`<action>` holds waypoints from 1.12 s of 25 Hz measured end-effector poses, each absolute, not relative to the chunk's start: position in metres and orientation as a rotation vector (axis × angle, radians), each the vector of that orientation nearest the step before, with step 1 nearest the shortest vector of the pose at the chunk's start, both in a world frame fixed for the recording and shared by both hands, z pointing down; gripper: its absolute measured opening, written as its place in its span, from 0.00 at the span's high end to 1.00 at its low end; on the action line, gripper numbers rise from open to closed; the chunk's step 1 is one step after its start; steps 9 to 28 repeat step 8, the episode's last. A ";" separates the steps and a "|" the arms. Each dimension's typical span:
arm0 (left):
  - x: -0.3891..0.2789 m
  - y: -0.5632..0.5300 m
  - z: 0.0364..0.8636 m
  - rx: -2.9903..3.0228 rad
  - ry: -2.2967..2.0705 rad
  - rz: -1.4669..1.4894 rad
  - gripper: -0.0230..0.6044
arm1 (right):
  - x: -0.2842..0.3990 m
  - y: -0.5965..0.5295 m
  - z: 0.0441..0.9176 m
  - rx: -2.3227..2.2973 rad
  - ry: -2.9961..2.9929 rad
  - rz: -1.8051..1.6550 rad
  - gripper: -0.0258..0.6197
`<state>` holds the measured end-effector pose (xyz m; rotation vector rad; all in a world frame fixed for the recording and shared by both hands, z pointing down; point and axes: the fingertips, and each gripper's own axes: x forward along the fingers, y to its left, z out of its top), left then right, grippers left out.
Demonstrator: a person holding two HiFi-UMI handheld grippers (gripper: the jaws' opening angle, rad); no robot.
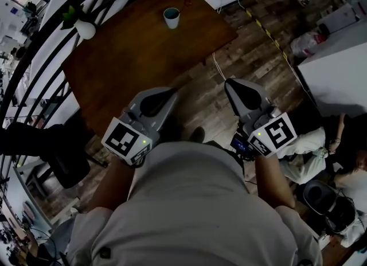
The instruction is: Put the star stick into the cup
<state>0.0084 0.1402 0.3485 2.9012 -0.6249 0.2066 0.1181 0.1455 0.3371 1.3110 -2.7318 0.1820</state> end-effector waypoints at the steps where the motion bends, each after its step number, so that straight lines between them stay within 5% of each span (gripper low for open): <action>1: 0.009 0.149 0.350 2.895 -0.636 0.202 0.96 | 0.120 0.154 0.339 1.305 -2.733 0.182 0.95; 8: 0.041 0.229 0.367 2.872 -0.701 0.190 0.96 | 0.158 0.238 0.355 1.263 -2.749 0.177 0.95; 28: 0.041 0.229 0.367 2.872 -0.701 0.190 0.96 | 0.158 0.238 0.355 1.263 -2.749 0.177 0.95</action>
